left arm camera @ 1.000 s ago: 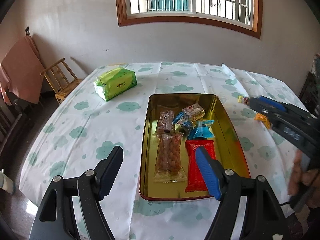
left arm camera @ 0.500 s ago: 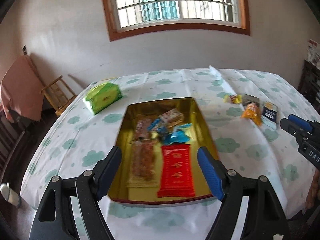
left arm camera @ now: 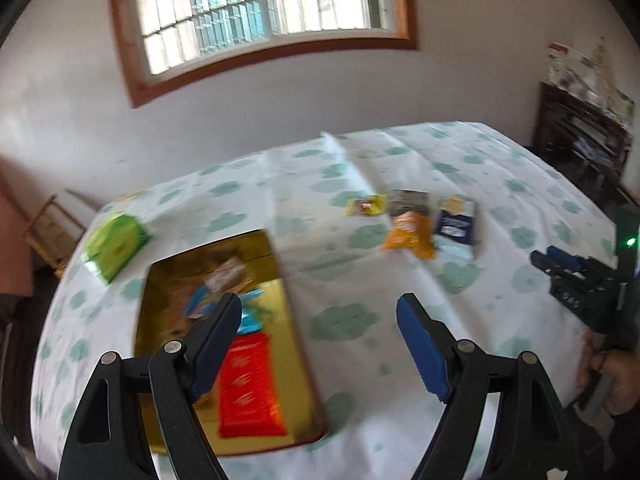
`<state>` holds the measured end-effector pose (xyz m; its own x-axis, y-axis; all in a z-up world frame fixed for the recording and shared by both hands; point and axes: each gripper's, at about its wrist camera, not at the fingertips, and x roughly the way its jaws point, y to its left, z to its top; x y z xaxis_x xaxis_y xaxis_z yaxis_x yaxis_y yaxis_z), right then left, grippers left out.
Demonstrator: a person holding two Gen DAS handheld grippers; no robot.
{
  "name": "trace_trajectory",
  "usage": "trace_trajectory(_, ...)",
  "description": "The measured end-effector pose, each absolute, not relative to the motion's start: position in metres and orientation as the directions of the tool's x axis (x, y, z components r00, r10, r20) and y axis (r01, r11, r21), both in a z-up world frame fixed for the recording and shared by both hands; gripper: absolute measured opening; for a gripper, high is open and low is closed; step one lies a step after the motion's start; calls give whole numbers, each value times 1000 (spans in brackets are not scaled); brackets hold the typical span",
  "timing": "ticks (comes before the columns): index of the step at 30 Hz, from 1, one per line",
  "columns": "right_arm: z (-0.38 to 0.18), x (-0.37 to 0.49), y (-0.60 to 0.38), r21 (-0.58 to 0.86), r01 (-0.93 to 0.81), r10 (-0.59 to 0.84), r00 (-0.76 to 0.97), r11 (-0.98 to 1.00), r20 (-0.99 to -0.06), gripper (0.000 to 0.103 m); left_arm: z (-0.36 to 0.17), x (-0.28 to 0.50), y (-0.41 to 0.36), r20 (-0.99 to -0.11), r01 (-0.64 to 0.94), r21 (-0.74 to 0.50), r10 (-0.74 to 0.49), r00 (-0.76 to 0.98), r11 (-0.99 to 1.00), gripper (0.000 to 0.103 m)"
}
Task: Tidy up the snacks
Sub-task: 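Move the left tool to the orange snack bag and grasp it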
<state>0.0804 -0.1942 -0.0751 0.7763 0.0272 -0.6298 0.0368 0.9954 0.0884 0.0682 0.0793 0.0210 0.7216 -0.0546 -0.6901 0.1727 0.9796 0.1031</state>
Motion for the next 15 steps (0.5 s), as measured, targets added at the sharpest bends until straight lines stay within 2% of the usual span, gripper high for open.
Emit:
trace_trajectory(5,-85,88,-218,147,87,29,764,985,-644,36,20,107,56,-752,278,17,-171,637,960,78)
trace_trajectory(15,-83,82,-216,171,50,65,793,984,-606,36,-11,187,20,-824,360,-47,-240,513,932,76)
